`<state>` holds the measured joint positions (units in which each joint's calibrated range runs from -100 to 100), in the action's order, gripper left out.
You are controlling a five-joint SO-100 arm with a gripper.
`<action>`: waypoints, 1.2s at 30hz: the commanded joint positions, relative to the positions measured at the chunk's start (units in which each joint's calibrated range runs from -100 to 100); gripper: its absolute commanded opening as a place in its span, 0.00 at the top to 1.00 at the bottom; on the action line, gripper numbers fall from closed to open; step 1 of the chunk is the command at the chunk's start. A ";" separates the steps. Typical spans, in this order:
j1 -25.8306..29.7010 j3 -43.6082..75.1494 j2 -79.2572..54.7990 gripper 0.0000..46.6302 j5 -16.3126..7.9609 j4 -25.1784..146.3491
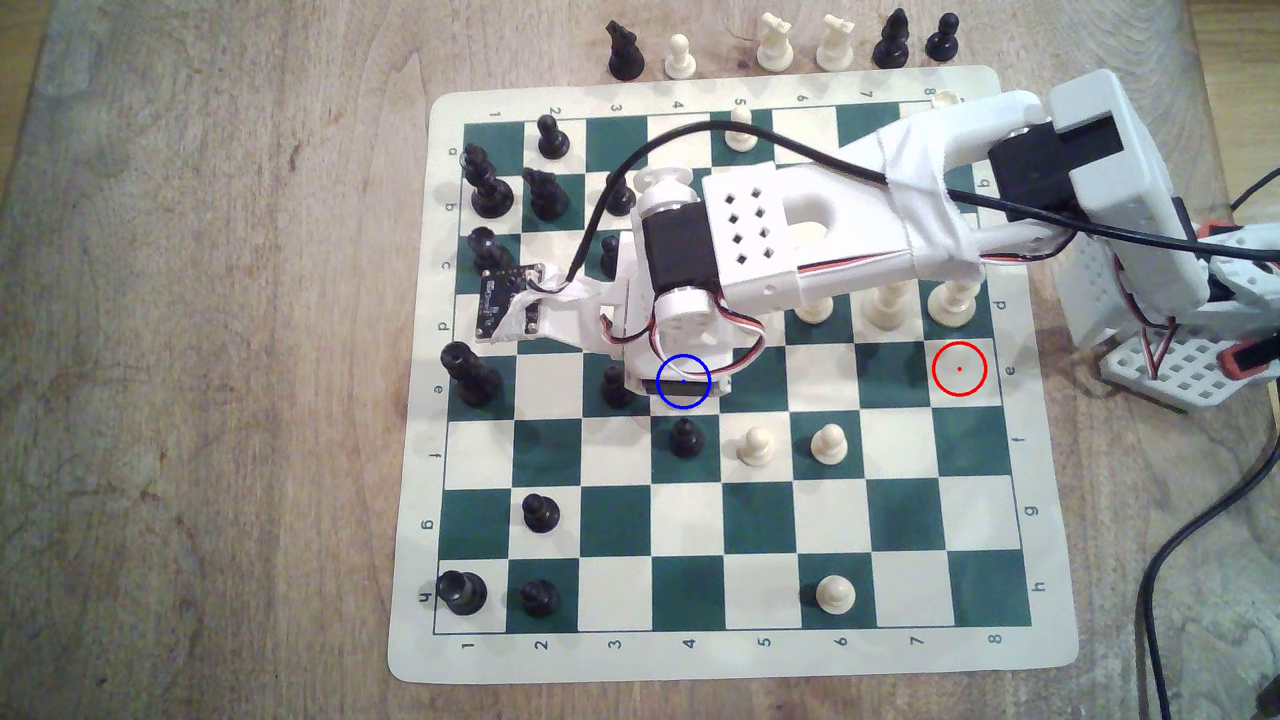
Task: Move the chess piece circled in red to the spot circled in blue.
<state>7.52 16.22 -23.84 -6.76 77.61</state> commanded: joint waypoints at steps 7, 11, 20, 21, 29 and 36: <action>-1.46 -0.27 4.99 1.00 0.78 0.85; -1.69 -0.27 4.82 1.00 0.88 0.85; -2.16 -0.45 4.91 1.00 1.03 0.85; -2.24 -0.54 4.99 1.00 1.03 0.85; -2.16 -1.90 5.16 0.88 0.78 0.20; -1.69 -2.71 6.27 0.72 0.34 -1.11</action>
<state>6.05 12.79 -22.58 -6.28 77.29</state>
